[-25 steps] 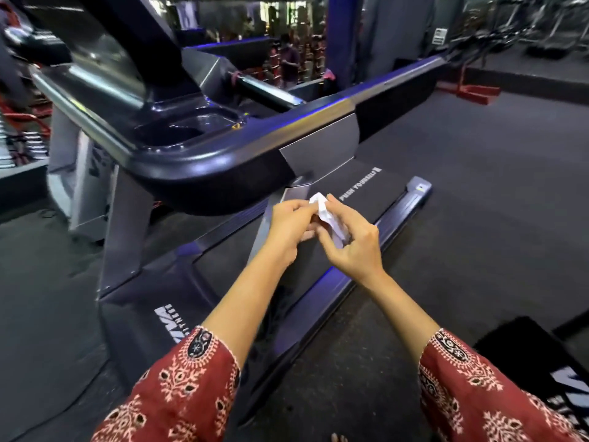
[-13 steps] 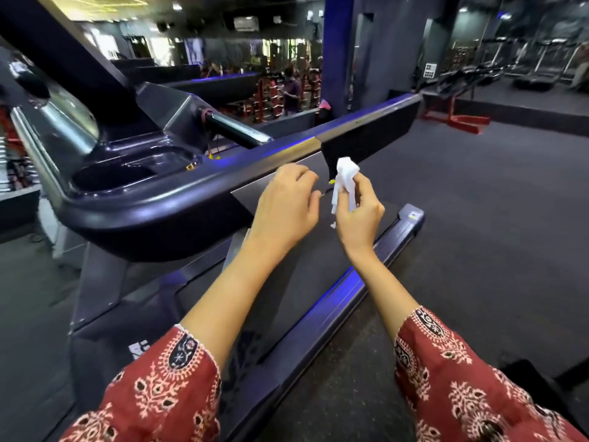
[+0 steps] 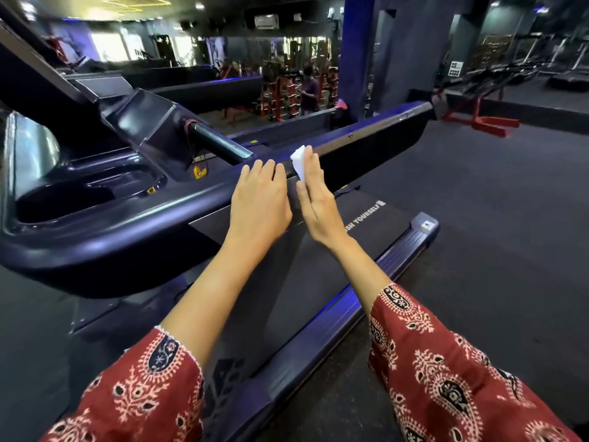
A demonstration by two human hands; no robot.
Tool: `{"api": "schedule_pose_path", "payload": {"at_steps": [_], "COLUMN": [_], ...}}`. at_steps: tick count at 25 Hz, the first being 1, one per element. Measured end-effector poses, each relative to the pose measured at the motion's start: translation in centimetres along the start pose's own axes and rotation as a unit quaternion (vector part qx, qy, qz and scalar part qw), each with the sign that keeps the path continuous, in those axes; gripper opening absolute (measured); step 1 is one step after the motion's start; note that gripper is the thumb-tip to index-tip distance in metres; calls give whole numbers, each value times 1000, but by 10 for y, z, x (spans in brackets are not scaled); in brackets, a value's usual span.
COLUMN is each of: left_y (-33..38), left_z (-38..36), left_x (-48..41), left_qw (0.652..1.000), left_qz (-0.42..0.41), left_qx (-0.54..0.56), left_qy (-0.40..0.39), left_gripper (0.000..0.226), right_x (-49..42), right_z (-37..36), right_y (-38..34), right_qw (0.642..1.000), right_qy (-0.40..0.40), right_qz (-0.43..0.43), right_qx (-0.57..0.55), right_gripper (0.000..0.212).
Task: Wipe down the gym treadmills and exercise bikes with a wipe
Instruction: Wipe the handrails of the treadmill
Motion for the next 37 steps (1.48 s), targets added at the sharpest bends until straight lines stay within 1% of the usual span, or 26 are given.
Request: {"api": "schedule_pose_path", "payload": {"at_steps": [6,7,9,10,11,13,14,15,16,18,19,20,21,22,23,24,25,26,27,29,30,31,33,34,36,37], "left_y": [-1,1,5,5,6,11,13,17,21,30,34,38,40,41,41,42,43,44,46,47,47,47,49,49,48,46], "left_z": [-18,-22,-28,-31,-33,-35,-36,-39,-41,-45,-48,-51,-52,-53,-53,-53,-55,-56,-58,-58,-58,-56,-55,-54,-50,-48], "left_x": [-18,-20,-24,-26,-28,-33,-34,-35,-36,-37,-36,-34,-33,-31,-29,-27,-25,-24,-23,-24,-24,-24,-25,-26,-28,-30], "left_qw": [999,999,999,999,999,998,996,995,993,988,985,983,979,976,972,970,968,966,964,962,961,960,959,958,955,954], "left_qz": [-12,-17,-23,-21,-20,-25,-30,-30,-27,-18,-18,-22,-27,-29,-25,-14,0,14,26,40,43,45,47,45,49,58], "left_qx": [-31,-31,-34,-38,-40,-39,-39,-43,-51,-69,-78,-88,-99,-108,-117,-125,-134,-146,-156,-167,-169,-171,-179,-182,-187,-186], "left_qy": [-24,-23,-16,-8,8,51,70,88,105,137,150,163,176,189,200,207,212,215,215,214,215,216,216,217,223,229], "left_gripper": [30,33,39,42,44,49,49,48,46,43,41,39,38,37,36,37,37,38,38,38,38,38,37,37,35,34], "right_x": [-19,-22,-27,-27,-28,-24,-18,-14,-13,-16,-15,-12,-5,1,3,0,-4,-6,-3,12,13,6,-17,-26,-36,-42], "right_z": [6,12,30,36,36,26,18,15,19,30,30,25,18,12,11,15,21,23,23,13,13,21,40,43,43,44], "right_y": [15,24,52,63,67,60,56,59,70,98,100,95,90,90,97,112,128,138,135,121,125,133,145,134,99,90], "right_qw": [998,998,992,986,984,991,993,992,990,979,979,985,987,982,978,983,988,988,988,971,964,970,984,981,965,957], "right_qy": [27,50,117,141,152,127,104,102,126,187,188,162,120,87,76,89,115,130,120,45,31,53,119,129,109,102], "right_qz": [51,33,-51,-81,-79,-4,41,66,53,-23,-18,29,101,166,192,160,94,55,79,233,264,237,125,128,233,270], "right_qx": [19,9,-23,-40,-47,-37,-30,-31,-42,-79,-73,-53,-29,-9,-7,-22,-50,-68,-63,-13,3,4,-53,-66,-52,-40], "right_gripper": [54,54,52,49,47,50,53,54,52,48,49,53,58,63,66,67,67,69,75,89,91,91,76,65,55,51]}}
Point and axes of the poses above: each hand's wrist, its own x-axis away from the middle knuckle, its own z-axis out of the back of the hand, y = z × x, the point moved 8 cm from there along -x, towards the middle knuckle, and after that the axes turned 2 degrees about y, right-handed, at the moved point
